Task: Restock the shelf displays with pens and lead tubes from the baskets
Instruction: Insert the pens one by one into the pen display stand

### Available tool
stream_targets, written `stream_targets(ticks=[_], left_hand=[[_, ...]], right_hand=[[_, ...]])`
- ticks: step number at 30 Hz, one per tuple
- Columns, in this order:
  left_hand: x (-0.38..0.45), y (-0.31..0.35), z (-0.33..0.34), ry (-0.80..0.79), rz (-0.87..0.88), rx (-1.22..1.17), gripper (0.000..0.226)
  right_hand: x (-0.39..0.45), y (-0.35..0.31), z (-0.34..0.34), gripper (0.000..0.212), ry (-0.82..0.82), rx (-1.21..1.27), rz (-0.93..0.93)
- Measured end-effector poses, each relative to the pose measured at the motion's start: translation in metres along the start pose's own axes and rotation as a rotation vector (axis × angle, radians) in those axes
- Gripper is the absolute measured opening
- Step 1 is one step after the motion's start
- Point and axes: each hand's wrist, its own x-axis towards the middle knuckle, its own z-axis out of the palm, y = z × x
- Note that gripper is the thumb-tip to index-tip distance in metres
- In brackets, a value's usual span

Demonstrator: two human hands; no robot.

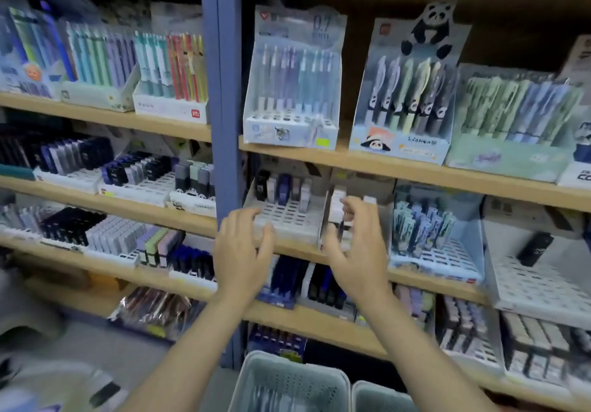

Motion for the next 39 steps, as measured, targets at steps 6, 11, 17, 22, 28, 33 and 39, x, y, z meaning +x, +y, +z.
stream_targets(ticks=[6,11,17,22,28,33,39], left_hand=[[-0.172,-0.104,0.062,-0.510,-0.027,0.297,0.049],[-0.288,-0.183,0.084,-0.847,-0.151,0.483,0.080],[-0.339,-0.236,0.088,-0.974,-0.172,0.539,0.104],[-0.363,-0.248,0.083,-0.908,-0.180,0.496,0.105],[-0.362,-0.247,0.088,-0.842,-0.199,0.468,0.105],[-0.364,-0.250,0.090,-0.848,-0.245,0.429,0.107],[-0.367,-0.251,0.091,-0.842,-0.251,0.405,0.107]], right_hand=[[-0.176,0.126,0.073,0.042,-0.482,-0.039,0.601],[-0.269,0.193,0.142,0.062,-0.951,0.112,1.025],[-0.314,0.227,0.213,0.081,-1.121,0.056,1.335],[-0.340,0.244,0.251,0.084,-1.108,-0.069,1.513],[-0.360,0.248,0.289,0.099,-0.908,0.093,1.680],[-0.367,0.244,0.317,0.097,-0.887,0.238,1.680],[-0.375,0.249,0.328,0.096,-0.814,0.253,1.733]])
